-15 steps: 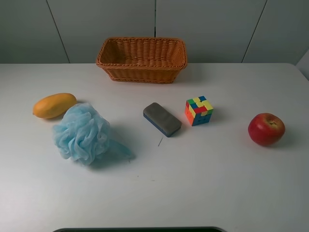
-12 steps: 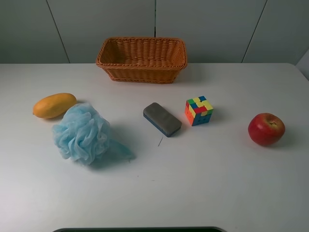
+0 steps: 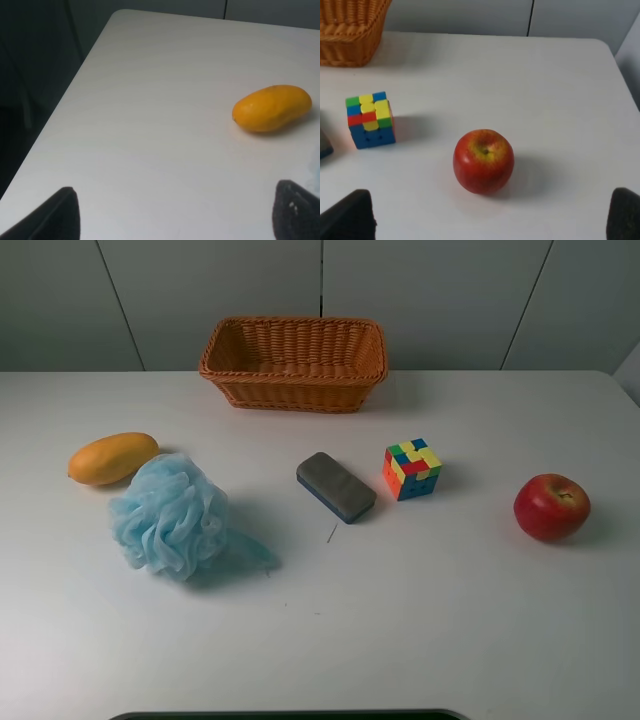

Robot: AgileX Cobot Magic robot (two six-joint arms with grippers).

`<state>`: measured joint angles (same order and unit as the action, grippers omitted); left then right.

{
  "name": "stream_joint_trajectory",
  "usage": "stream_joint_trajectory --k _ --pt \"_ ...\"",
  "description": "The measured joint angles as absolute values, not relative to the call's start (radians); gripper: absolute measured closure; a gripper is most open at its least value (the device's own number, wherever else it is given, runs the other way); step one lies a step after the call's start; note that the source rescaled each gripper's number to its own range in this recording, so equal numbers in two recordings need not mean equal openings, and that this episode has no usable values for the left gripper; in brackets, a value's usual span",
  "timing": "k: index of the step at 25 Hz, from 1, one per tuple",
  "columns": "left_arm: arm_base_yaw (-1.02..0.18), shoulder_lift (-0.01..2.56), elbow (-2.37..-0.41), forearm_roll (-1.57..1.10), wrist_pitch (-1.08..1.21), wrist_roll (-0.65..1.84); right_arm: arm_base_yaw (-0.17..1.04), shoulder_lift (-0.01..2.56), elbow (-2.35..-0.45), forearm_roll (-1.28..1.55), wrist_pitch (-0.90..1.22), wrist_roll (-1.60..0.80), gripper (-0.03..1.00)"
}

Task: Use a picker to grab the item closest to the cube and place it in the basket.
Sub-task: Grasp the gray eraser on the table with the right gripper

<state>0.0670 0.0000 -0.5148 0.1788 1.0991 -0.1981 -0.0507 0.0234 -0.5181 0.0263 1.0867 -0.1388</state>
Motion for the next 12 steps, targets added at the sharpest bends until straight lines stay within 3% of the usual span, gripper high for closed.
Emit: stream_joint_trajectory --k 12 --pt "0.067 0.0 -0.515 0.179 1.099 -0.198 -0.051 0.728 -0.827 0.349 0.999 -0.686 -0.03"
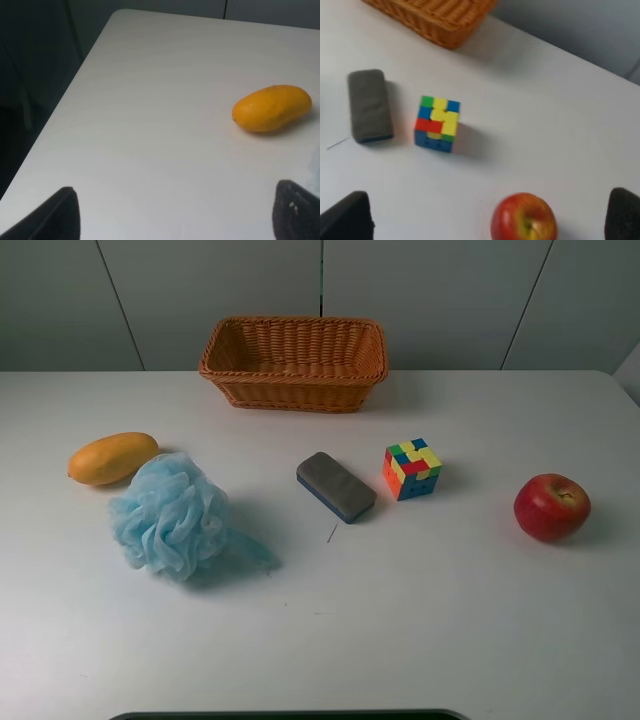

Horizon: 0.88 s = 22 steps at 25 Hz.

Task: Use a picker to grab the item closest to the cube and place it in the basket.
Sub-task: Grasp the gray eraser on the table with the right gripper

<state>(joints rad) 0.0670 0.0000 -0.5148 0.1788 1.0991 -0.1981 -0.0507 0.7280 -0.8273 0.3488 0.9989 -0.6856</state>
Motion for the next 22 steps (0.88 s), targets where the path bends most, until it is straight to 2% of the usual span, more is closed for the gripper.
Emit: stream_joint_trajectory --k 5,10,15,22 --pt "0.067 0.0 -0.515 0.179 1.099 -0.198 0.01 1.008 -0.969 0.393 0.981 -0.78 -0.03" --pt "0.067 0.0 -0.515 0.179 1.099 -0.198 0.213 1.221 -1.066 0.353 0.921 -0.776 -0.03" --pt "0.067 0.0 -0.515 0.179 1.099 -0.198 0.379 1.395 -1.073 0.353 0.815 -0.721 -0.03" --pt "0.067 0.0 -0.515 0.179 1.099 -0.198 0.496 1.615 -1.073 0.386 0.695 -0.642 -0.03"
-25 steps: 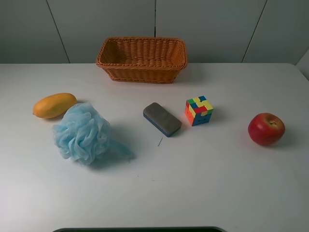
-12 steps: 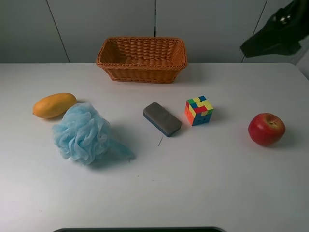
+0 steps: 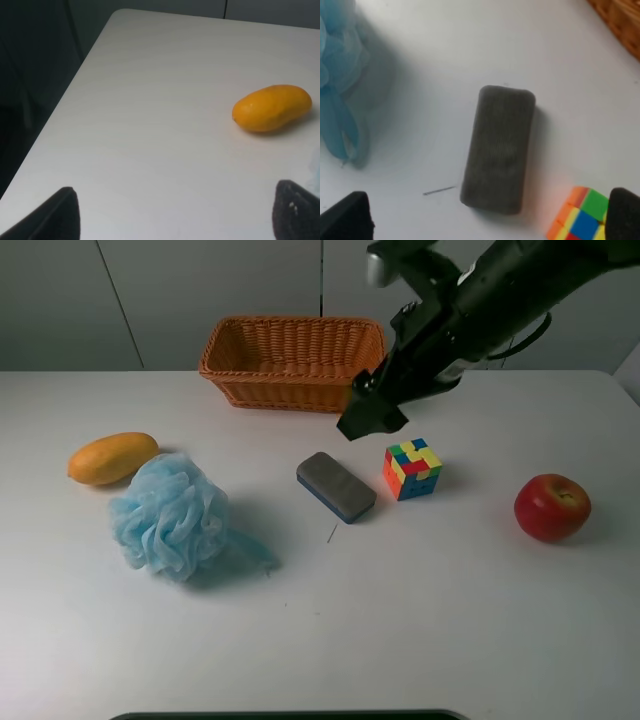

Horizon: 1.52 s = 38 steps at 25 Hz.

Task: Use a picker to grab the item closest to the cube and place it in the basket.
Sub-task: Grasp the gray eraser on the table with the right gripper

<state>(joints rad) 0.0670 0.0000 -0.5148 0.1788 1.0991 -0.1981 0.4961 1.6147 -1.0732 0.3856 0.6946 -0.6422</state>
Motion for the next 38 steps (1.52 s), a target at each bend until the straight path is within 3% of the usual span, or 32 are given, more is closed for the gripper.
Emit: stream_joint_trajectory --k 8,38 --pt "0.067 0.0 -0.515 0.179 1.099 -0.198 0.528 1.772 -1.075 0.468 0.566 -0.643 -0.03" --pt "0.067 0.0 -0.515 0.179 1.095 -0.192 0.528 2.071 -1.113 0.503 0.521 -0.658 -0.03"
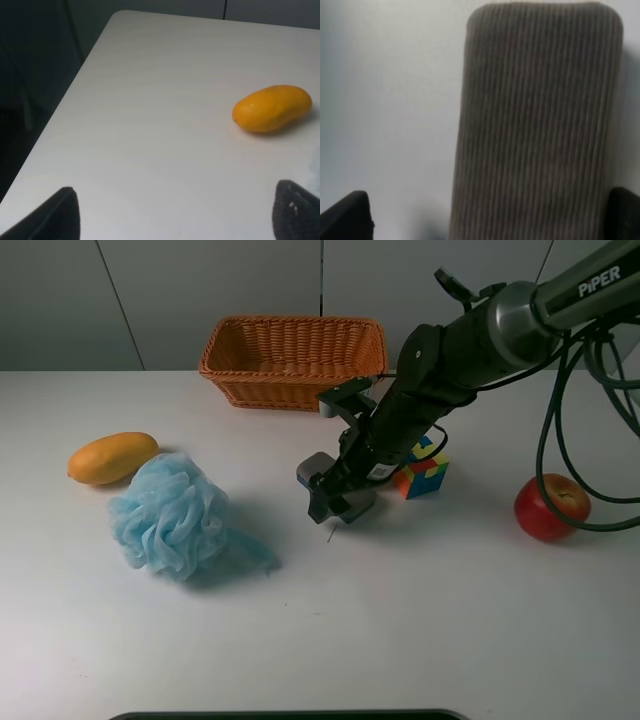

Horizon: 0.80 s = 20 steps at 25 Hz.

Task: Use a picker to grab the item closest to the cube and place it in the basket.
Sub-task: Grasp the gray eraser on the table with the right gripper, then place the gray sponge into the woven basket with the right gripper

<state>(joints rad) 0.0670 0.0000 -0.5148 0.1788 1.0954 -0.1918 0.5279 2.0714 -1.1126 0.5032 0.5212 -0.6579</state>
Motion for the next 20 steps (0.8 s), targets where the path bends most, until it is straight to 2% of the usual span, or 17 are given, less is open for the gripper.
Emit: stream_joint_trajectory --k 3,4,5,7,8,20 --pt "0.067 0.0 -0.515 0.179 1.095 -0.192 0.528 2.074 -1.115 0.509 0.519 -0.658 -0.02" --pt "0.067 0.0 -0.515 0.179 1.095 -0.192 0.528 2.074 -1.115 0.509 0.519 -0.658 0.03" --pt "0.067 0.0 -0.515 0.179 1.095 -0.192 0.528 2.074 -1.115 0.509 0.518 -0.658 0.18" --pt "0.067 0.0 -0.515 0.179 1.095 -0.192 0.528 2.076 -1.115 0.509 0.517 -0.658 0.66" --pt "0.067 0.0 -0.515 0.179 1.095 -0.192 0.528 2.076 -1.115 0.509 0.517 -0.658 0.97" --pt "0.067 0.0 -0.515 0.179 1.095 -0.195 0.528 2.069 -1.115 0.509 0.521 -0.658 0.95"
